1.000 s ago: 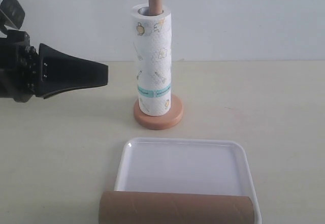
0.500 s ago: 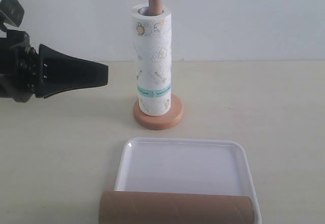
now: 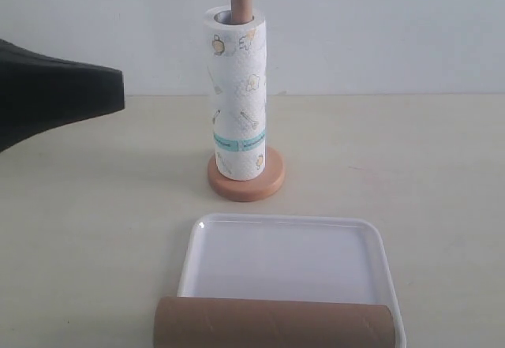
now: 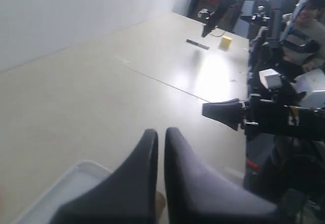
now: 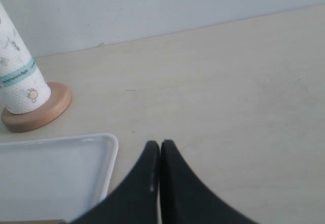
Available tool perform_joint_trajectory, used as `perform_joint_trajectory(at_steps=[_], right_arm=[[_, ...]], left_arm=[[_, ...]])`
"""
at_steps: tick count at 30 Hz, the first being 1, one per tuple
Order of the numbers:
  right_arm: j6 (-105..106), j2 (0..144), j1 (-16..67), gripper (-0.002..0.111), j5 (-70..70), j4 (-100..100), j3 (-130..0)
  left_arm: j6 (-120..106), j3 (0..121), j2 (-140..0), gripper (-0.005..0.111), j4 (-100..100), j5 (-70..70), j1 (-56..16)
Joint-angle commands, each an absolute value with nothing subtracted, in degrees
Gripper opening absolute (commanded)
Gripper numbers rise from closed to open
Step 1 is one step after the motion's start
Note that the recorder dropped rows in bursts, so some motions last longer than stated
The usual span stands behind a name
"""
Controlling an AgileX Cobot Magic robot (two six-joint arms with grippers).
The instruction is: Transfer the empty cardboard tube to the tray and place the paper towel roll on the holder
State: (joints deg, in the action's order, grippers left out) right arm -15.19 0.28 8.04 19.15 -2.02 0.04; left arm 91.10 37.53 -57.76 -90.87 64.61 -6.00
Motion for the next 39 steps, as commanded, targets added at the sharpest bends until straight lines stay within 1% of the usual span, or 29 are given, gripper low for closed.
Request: perform_joint_trajectory(at_steps=[1,7,16,24,33,39], right_arm=[[-15.1,0.0,7.9,0.000,18.9,-2.1,0.0],[-15.1,0.0,7.9,0.000,18.9,-2.1,0.0],[-15.1,0.0,7.9,0.000,18.9,-2.1,0.0],[-15.1,0.0,7.9,0.000,18.9,-2.1,0.0],[-15.1,0.0,7.9,0.000,18.6,-2.1,0.0],[-15.1,0.0,7.9,0.000,18.6,-2.1,0.0]], left_arm=[[90.0,32.2,-49.8,0.004,-90.9,55.1,-6.0],[90.0,24.4,-39.4,0.004,-90.8,43.7,-5.9],[90.0,11.6,-20.9,0.004,-90.5,31.9,-5.9],[90.3,4.6,-9.6,0.004,-90.7,20.3,-5.9],[90.3,0.6,0.0,0.004,-90.9,12.2,-5.9],[89.8,0.0,0.0,0.004,-91.0,9.9,-5.9]])
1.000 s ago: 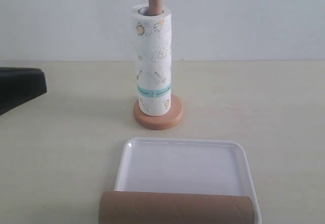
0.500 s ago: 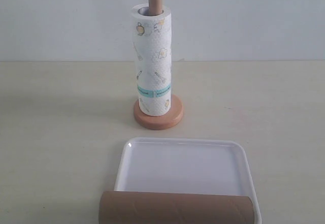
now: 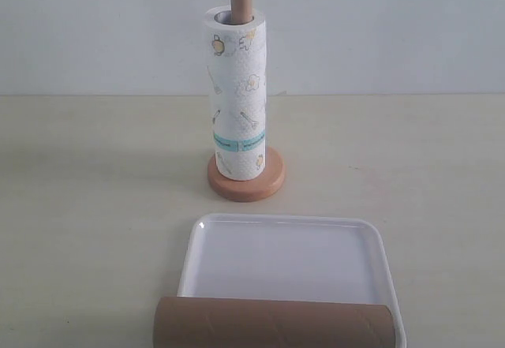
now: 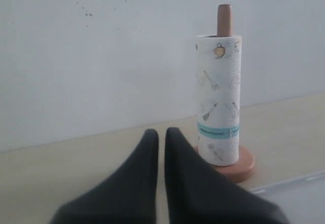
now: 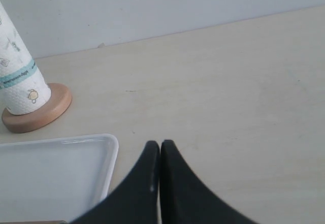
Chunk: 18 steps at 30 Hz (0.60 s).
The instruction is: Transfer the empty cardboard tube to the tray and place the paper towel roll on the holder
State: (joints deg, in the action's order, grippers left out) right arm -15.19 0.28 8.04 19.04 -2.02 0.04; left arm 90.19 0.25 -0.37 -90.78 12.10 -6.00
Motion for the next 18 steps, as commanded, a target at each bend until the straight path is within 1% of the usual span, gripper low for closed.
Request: perform_joint_trajectory(at_steps=[1,8,11,15,18], right_arm=[[-15.1,0.0,7.9,0.000,18.6,-2.1,0.0],[-14.9,0.0,7.9,0.000,18.6,-2.1,0.0],[-15.0,0.0,7.9,0.000,18.6,-2.1,0.0],[-15.0,0.0,7.9,0.000,18.6,-2.1,0.0],[-15.0,0.0,7.9,0.000,18.6,-2.1,0.0]], left_arm=[[89.8,0.0,0.0,0.004,-91.0,9.4,-5.9],[93.0,0.0,0.0,0.004,-91.0,10.3,-5.9],[94.5,0.0,0.0,0.004,-87.3,14.9,-5.9],[103.0,0.0,0.0,0.004,-74.4,16.6,-5.9],[114.6,0.0,0.0,0.004,-54.0,11.5,-5.9]])
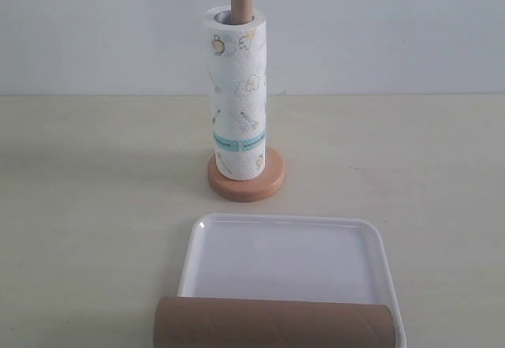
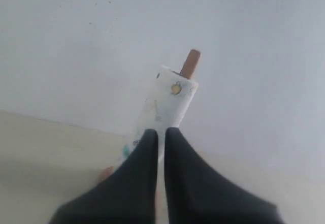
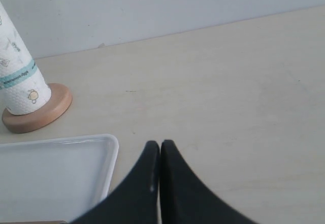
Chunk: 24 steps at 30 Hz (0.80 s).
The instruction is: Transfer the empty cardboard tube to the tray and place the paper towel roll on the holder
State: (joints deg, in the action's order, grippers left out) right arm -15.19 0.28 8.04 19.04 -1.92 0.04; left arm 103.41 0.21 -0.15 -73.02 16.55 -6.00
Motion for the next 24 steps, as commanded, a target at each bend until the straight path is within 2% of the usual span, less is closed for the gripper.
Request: perform_joint_trajectory(at_steps=[1,7,9,14,19,24], right_arm=[[-15.0,0.0,7.9,0.000,18.6,-2.1,0.0],[-15.0,0.0,7.9,0.000,18.6,-2.1,0.0],[-15.0,0.0,7.9,0.000,18.6,-2.1,0.0],[-15.0,0.0,7.9,0.000,18.6,-2.1,0.0],[-15.0,0.0,7.9,0.000,18.6,-2.1,0.0],[-15.0,0.0,7.9,0.000,18.6,-2.1,0.0]], left_arm=[[116.7,0.0,0.0,0.004,-50.4,10.7,-5.9],[119.7,0.0,0.0,0.004,-30.3,10.3,-5.9],[114.3,0.0,0.0,0.004,-21.8,10.3,-5.9],[74.4,0.0,0.0,0.004,-1.3,8.9,-5.9],[33.2,0.0,0.0,0.004,0.6,5.3,-5.9],[12.3,0.0,0.0,0.004,0.6,-4.1,-5.9]])
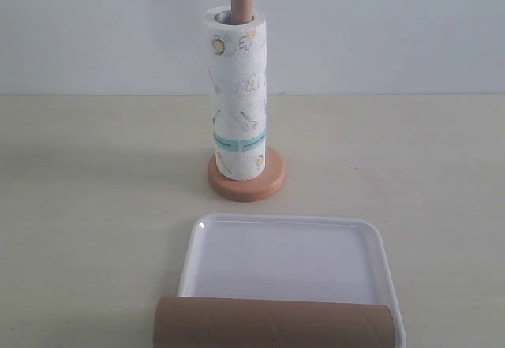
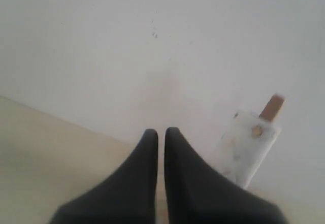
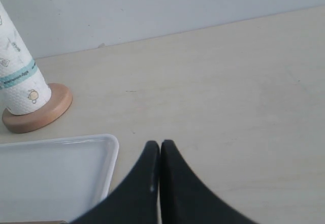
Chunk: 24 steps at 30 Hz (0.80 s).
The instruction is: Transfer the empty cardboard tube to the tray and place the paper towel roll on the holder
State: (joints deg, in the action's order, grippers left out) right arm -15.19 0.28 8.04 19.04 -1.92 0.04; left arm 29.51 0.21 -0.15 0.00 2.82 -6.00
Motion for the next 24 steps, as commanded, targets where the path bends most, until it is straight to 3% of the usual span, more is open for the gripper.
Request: perform_joint_trajectory(at_steps=[1,11,24], right_arm=[[-15.0,0.0,7.9,0.000,18.6,-2.1,0.0],[-15.0,0.0,7.9,0.000,18.6,-2.1,0.0],[-15.0,0.0,7.9,0.000,18.6,-2.1,0.0]], left_arm=[[9.4,0.0,0.0,0.004,0.6,-5.9,-5.9],[2.4,0.0,0.0,0.004,0.6,-17.9,-4.7],[2.7,0.0,0.0,0.004,0.5,-18.1,-4.0]])
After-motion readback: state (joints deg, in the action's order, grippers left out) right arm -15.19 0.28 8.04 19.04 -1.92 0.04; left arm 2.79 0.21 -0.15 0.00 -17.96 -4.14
